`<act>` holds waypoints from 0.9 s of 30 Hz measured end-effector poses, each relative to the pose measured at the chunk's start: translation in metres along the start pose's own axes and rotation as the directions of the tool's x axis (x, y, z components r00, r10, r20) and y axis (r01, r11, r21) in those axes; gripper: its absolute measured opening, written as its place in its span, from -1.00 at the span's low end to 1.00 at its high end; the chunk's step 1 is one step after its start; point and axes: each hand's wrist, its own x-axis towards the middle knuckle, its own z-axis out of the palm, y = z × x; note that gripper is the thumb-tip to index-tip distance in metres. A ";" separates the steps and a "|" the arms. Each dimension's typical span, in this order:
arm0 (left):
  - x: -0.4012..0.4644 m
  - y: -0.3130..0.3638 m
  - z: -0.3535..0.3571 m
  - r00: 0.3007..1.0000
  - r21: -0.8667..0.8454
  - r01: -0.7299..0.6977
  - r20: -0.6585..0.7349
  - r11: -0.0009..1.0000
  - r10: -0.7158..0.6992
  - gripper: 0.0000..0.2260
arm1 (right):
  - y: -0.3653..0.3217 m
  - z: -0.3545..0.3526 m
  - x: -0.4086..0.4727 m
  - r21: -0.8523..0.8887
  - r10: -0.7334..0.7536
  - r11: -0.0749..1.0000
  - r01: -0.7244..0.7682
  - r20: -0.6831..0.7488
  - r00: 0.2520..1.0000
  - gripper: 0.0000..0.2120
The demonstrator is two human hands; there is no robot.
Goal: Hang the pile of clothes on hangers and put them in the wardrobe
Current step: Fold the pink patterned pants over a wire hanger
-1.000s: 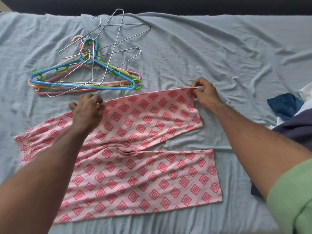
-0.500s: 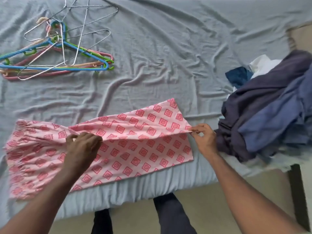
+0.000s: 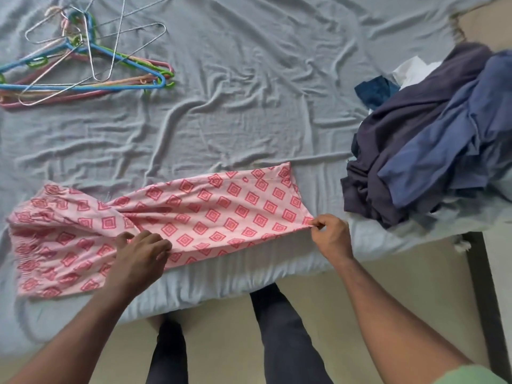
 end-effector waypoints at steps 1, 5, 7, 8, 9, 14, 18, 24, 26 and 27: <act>-0.001 0.001 0.006 1.000 0.019 0.004 0.019 1.000 -0.005 -0.92 | 0.004 0.003 0.000 -0.030 0.019 0.999 -0.018 0.037 0.999 -0.87; -0.004 0.006 0.024 0.996 0.085 0.039 0.072 0.996 -0.045 -0.86 | 0.009 0.016 0.001 -0.130 0.073 0.990 -0.057 0.119 0.990 -0.84; -0.006 0.007 0.031 0.993 0.107 0.051 0.098 0.993 -0.062 -0.83 | 0.008 0.021 0.000 -0.168 0.074 0.984 -0.057 0.096 0.993 -0.84; -0.008 0.007 0.033 0.992 0.112 0.056 0.110 0.992 -0.068 -0.81 | 0.007 0.022 -0.001 -0.190 0.072 0.980 -0.054 0.085 0.994 -0.84; -0.009 0.006 0.035 0.990 0.105 0.061 0.119 0.993 -0.073 -0.81 | 0.006 0.022 -0.001 -0.212 0.068 0.976 -0.050 0.076 0.995 -0.84; -0.011 0.002 0.042 0.982 -0.027 0.099 0.164 0.995 -0.093 -0.84 | 0.001 0.025 -0.004 -0.265 0.101 0.961 -0.080 0.066 0.993 -0.71; -0.009 -0.003 0.034 0.992 -0.143 0.115 0.075 0.983 -0.105 -0.79 | -0.031 0.037 -0.010 -0.259 -0.023 0.966 0.027 0.017 1.000 -0.64; -0.011 -0.039 0.005 0.943 -0.355 0.307 -0.010 0.883 -0.332 -0.73 | -0.132 0.093 -0.012 -0.156 -0.239 0.956 0.249 0.078 0.968 -0.70; -0.020 -0.065 -0.004 0.908 -0.404 0.388 0.013 0.828 -0.419 -0.79 | -0.176 0.118 -0.015 -0.105 -0.290 0.948 0.300 0.099 0.952 -0.70; -0.026 -0.081 -0.007 0.895 -0.412 0.412 0.019 0.813 -0.445 -0.82 | -0.199 0.130 -0.017 -0.080 -0.318 0.942 0.327 0.111 0.942 -0.71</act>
